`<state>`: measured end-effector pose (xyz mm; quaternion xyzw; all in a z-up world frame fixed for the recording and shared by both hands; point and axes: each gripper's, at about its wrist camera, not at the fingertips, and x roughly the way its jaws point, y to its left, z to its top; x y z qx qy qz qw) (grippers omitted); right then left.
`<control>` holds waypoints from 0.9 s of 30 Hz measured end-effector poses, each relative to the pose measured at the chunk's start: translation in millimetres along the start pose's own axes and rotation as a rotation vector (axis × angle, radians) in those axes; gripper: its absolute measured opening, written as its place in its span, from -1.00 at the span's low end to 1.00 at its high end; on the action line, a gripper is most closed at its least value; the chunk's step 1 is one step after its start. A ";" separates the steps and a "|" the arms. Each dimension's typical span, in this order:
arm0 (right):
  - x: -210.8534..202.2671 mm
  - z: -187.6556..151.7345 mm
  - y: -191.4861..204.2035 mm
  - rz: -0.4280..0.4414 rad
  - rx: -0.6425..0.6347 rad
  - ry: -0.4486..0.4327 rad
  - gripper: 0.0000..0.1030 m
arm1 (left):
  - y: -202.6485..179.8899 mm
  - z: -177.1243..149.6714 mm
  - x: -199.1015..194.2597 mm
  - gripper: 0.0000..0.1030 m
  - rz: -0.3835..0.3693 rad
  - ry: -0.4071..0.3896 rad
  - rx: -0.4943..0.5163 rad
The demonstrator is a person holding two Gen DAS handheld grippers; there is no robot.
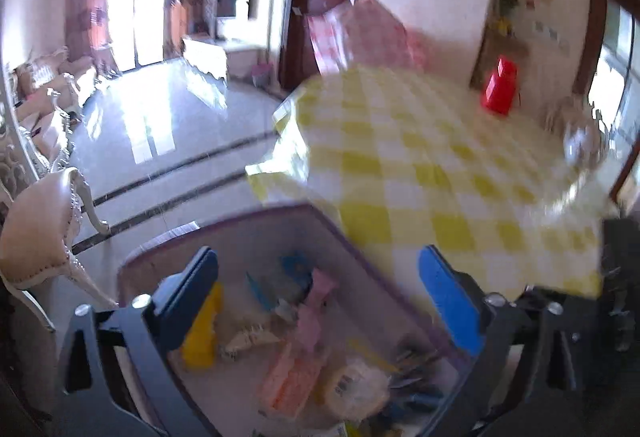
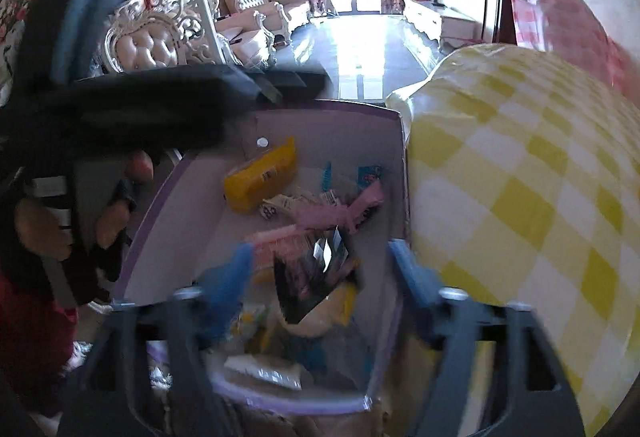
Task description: Organize snacks
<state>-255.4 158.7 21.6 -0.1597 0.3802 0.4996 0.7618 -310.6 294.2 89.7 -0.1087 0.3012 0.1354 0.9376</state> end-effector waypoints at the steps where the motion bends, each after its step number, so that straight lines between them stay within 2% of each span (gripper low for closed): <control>1: 0.6 -0.3 -1.6 0.011 0.021 0.003 0.60 | 6.4 3.8 -7.2 0.96 0.007 -0.031 -0.023; 4: 1.5 -2.4 -2.0 0.032 0.063 0.018 0.68 | 21.5 11.1 -21.1 0.97 -0.011 -0.063 -0.095; 7: 2.3 -1.0 1.8 -0.016 0.077 0.054 0.69 | 35.8 14.4 -21.5 0.97 0.034 -0.017 -0.153; 11: 15.2 4.3 11.1 -0.092 0.101 0.151 0.69 | 56.4 9.1 -7.8 0.97 -0.041 0.029 -0.264; 13: 20.5 6.4 13.0 -0.112 0.113 0.196 0.69 | 66.5 4.6 2.8 0.97 -0.053 0.069 -0.315; 16: 29.8 5.9 17.4 -0.168 0.109 0.250 0.68 | 71.3 -2.6 14.0 0.96 0.039 0.109 -0.323; 19: 33.9 1.4 22.4 -0.221 0.095 0.261 0.69 | 70.1 -6.9 16.1 0.97 0.129 0.116 -0.300; 24: 41.1 -7.1 19.4 -0.227 0.124 0.290 0.68 | 65.5 -13.9 22.1 0.97 0.169 0.125 -0.288; 27: 42.8 -8.7 16.0 -0.231 0.137 0.293 0.68 | 64.9 -17.6 31.4 0.97 0.171 0.163 -0.284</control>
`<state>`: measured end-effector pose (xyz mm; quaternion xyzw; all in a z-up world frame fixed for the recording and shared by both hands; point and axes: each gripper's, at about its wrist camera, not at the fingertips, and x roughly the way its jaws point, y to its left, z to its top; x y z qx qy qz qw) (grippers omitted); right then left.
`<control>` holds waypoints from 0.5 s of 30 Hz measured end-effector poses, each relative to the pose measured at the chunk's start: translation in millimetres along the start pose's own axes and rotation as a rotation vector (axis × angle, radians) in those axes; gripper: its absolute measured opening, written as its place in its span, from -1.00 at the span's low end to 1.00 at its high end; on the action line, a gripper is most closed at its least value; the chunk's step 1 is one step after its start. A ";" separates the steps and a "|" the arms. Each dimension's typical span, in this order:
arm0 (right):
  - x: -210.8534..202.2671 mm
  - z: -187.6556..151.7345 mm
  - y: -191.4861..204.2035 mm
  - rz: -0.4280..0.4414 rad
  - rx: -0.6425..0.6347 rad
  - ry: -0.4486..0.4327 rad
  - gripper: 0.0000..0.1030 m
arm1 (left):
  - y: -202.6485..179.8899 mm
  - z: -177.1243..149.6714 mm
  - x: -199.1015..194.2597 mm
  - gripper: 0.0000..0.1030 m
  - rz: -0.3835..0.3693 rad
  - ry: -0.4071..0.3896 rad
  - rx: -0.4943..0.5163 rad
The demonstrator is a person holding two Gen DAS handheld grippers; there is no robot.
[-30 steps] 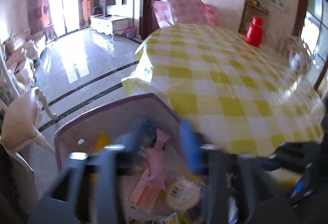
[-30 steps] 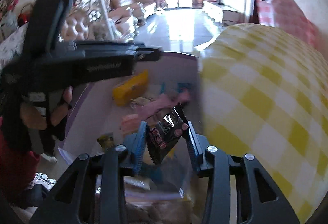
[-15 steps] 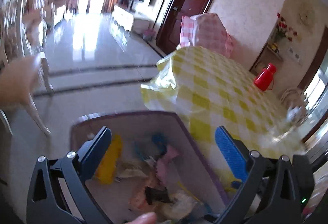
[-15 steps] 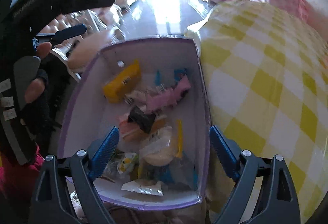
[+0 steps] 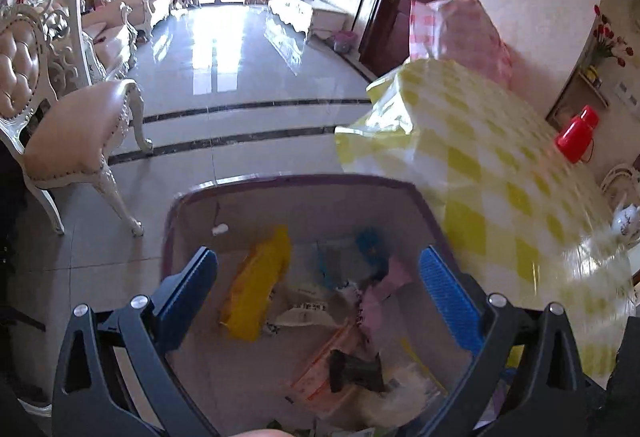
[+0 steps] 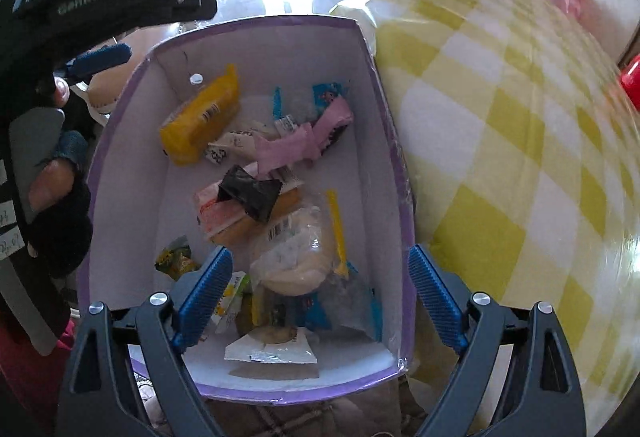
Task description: Organize snacks
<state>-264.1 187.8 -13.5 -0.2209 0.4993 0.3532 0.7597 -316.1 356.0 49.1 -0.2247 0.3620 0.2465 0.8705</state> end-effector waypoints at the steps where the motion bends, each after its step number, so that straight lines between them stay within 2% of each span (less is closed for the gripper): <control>1: 0.5 -0.7 -1.4 0.004 0.006 0.000 0.69 | -0.2 -1.1 2.6 0.97 0.004 0.008 0.000; 15: 10.9 -6.4 3.1 0.017 0.006 0.023 0.69 | -8.8 -11.2 22.7 0.97 0.002 0.058 0.040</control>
